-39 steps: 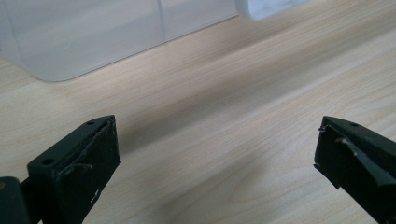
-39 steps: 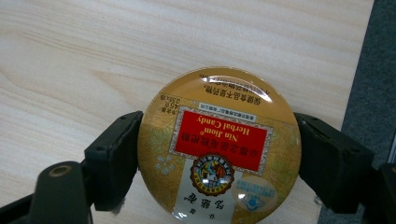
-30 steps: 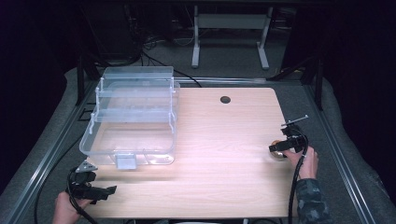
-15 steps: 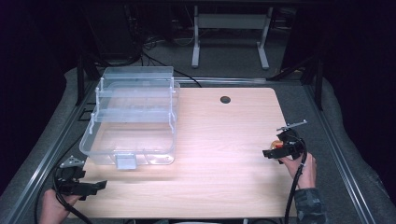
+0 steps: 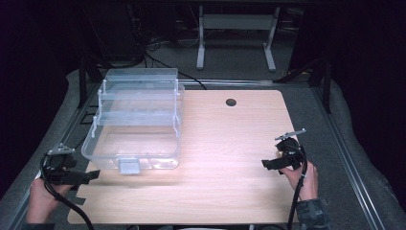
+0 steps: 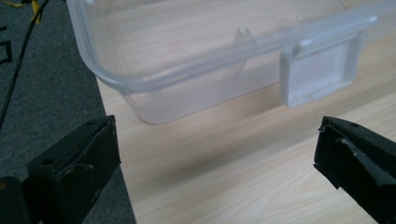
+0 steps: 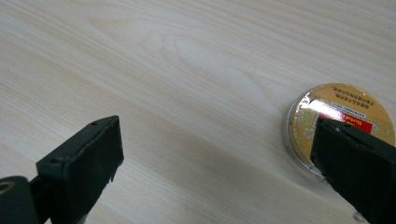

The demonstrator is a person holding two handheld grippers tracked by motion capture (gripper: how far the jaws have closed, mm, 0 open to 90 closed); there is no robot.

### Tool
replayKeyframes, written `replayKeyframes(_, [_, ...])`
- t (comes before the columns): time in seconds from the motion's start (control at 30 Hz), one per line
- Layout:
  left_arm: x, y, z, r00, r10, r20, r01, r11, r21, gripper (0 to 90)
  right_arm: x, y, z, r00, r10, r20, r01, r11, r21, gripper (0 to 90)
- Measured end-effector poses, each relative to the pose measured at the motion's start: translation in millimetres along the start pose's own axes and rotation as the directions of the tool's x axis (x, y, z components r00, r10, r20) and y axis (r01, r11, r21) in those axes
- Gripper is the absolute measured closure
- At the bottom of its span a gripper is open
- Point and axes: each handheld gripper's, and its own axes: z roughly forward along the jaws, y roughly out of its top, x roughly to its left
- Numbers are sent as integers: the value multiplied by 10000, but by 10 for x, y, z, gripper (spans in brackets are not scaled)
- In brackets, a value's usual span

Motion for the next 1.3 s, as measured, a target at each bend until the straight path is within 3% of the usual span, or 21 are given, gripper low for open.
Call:
replayKeyframes(0.07, [51,60,-9,9988,-85,485,97,9996,-259,2,51,-11,0,9999,-58,90,58,10000,-14,26])
replayKeyframes(0.27, [88,262,-3,9999,22,163,-18,9998,-217,2,180,-31,28,9996,-276,-113,276,9996,19,31])
replayKeyframes(0.57, [201,609,19,9997,123,-194,-124,9999,-18,3,243,-59,78,9992,-358,-194,360,9993,106,32])
replayKeyframes(0.67, [285,688,51,9999,-103,-28,103,9999,-53,3,254,-65,90,9989,-402,-256,406,9991,138,36])
replayKeyframes(0.9, [466,822,242,9982,-515,-304,526,9979,372,34,312,-59,68,9980,-561,-280,565,9983,127,39])
replayKeyframes(1.1, [611,850,461,9946,-889,-542,935,9915,907,164,324,-82,65,9980,-570,-277,573,9983,101,41])
replayKeyframes(1.3, [719,787,627,9870,-1315,-919,1431,9806,1343,376,314,-113,99,9979,-526,-376,534,9984,194,45])
